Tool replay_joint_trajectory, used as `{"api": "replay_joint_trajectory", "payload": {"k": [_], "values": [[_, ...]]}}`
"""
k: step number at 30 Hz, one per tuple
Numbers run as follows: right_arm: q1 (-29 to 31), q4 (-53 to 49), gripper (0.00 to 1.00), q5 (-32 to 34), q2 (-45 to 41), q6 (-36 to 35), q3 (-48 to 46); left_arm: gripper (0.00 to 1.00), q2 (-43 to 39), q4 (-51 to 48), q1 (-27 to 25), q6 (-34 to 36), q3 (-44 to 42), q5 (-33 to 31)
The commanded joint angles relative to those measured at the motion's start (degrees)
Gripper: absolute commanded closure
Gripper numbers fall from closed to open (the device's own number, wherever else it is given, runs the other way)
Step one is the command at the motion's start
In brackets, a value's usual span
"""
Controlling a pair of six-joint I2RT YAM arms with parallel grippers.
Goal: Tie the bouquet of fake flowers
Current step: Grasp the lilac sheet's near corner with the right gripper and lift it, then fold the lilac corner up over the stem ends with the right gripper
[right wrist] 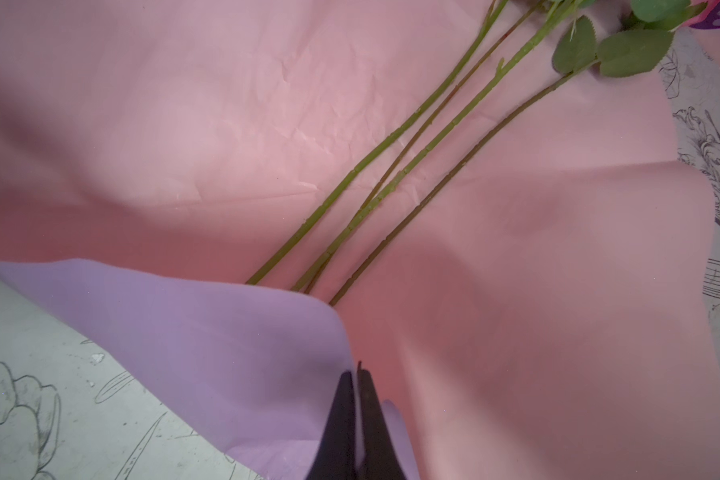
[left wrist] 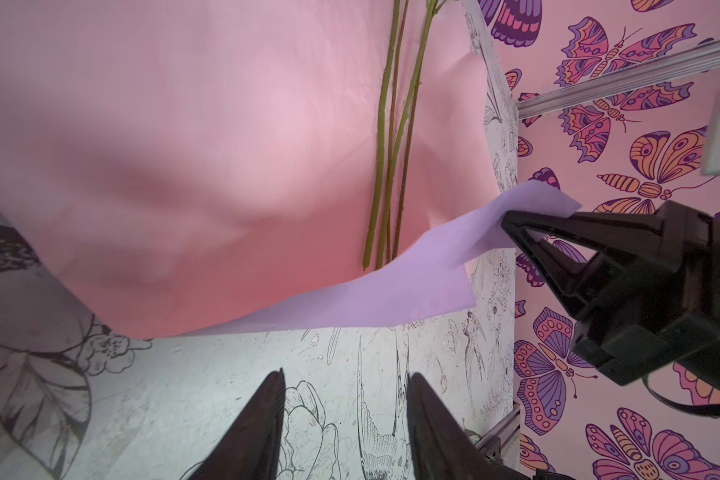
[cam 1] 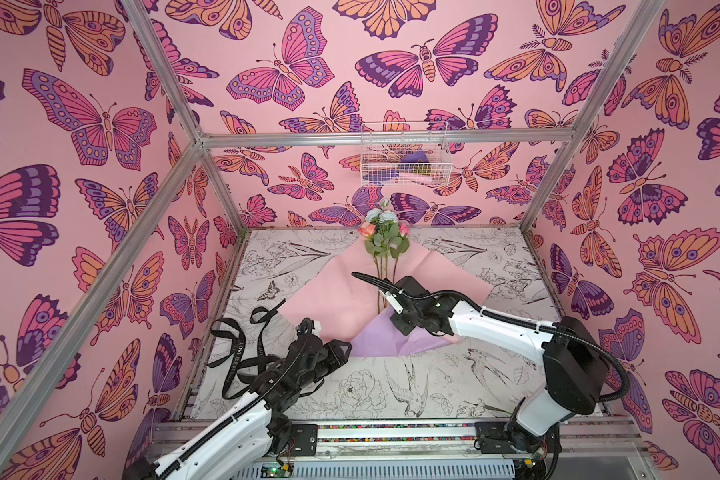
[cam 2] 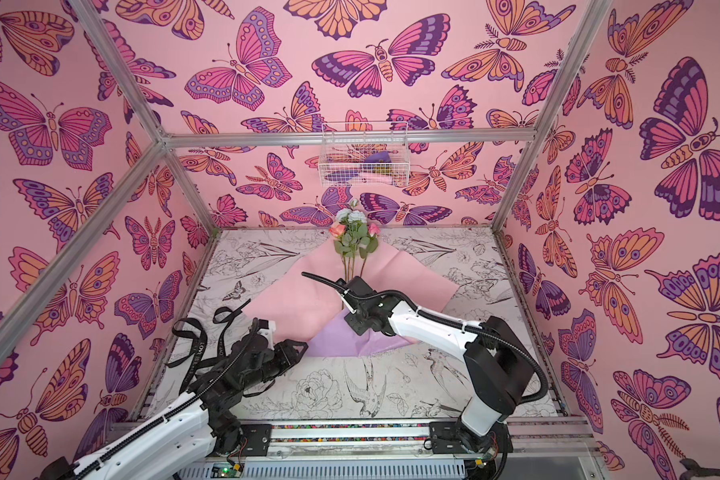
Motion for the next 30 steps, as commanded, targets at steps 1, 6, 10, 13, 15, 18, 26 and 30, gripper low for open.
{"api": "replay_joint_trajectory", "payload": {"k": [1, 6, 10, 13, 15, 18, 26, 30], "values": [[-1.25, -3.76, 1.0, 0.61, 2.08, 0.19, 3.27, 0.5, 2.19, 1.43, 0.31, 1.99, 1.12, 1.69], [-1.97, -5.48, 1.0, 1.8, 6.25, 0.62, 6.75, 0.5, 7.13, 5.23, 0.38, 2.99, 2.2, 3.73], [-2.69, -7.15, 1.0, 1.58, 9.51, 0.8, 9.82, 0.51, 10.96, 7.74, 0.29, 3.72, 2.25, 5.42], [-3.2, -7.65, 1.0, 1.57, 11.52, 0.8, 11.53, 0.52, 13.71, 10.05, 0.24, 4.01, 4.36, 5.95], [-3.61, -7.94, 1.0, 1.58, 12.68, 1.04, 12.4, 0.52, 15.45, 11.98, 0.22, 3.97, 4.19, 6.12], [-4.23, -8.25, 1.0, 0.28, 14.07, 1.23, 13.51, 0.53, 17.77, 15.21, 0.3, 3.82, 3.85, 6.04], [-4.81, -8.16, 1.0, -1.48, 16.52, 1.23, 14.53, 0.56, 26.19, 24.75, 0.35, 3.46, 3.48, 5.16], [-5.15, -8.04, 1.0, -2.54, 17.27, 1.28, 14.68, 0.57, 30.64, 28.19, 0.67, 3.42, 3.48, 5.33]]}}
